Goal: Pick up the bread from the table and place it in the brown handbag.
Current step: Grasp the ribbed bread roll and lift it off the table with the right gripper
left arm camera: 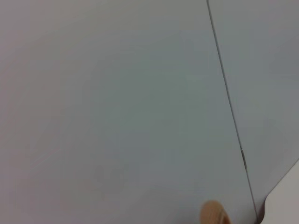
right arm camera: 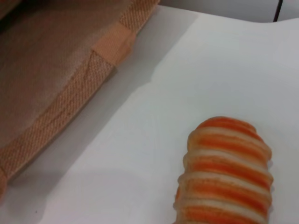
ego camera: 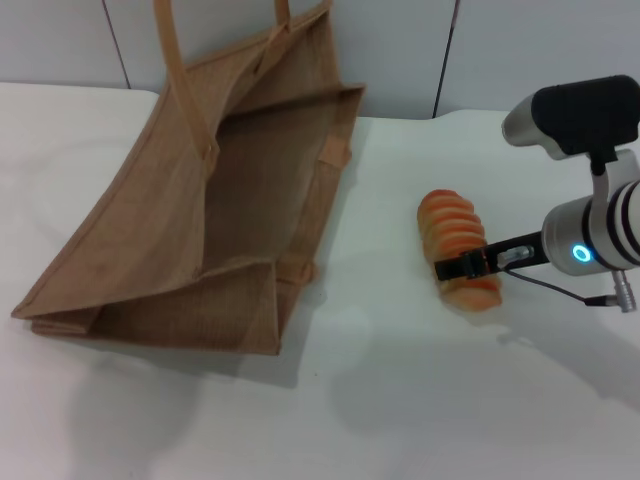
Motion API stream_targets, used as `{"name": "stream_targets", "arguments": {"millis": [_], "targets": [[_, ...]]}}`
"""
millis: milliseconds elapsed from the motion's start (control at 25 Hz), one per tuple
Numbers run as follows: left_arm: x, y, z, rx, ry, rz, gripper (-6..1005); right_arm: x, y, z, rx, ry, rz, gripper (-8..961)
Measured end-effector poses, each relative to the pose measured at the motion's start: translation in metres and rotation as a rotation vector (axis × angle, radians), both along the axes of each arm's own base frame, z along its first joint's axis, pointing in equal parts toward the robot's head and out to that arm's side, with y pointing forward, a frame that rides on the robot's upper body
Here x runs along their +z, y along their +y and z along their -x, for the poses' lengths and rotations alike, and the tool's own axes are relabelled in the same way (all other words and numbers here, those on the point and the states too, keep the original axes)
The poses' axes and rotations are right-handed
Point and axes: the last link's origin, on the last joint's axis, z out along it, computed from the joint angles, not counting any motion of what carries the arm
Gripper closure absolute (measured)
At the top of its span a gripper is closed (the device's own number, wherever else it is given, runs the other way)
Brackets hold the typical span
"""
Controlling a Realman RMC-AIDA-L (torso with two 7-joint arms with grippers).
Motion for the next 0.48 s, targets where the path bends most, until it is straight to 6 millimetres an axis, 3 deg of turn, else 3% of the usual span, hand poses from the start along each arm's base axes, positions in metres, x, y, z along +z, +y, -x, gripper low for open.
{"name": "stream_targets", "arguments": {"millis": [480], "targets": [[-0.005,-0.004,-0.015,-0.043,0.018,0.007,798,0.019,0.008,0.009,0.045,0.02,-0.016,252]]}}
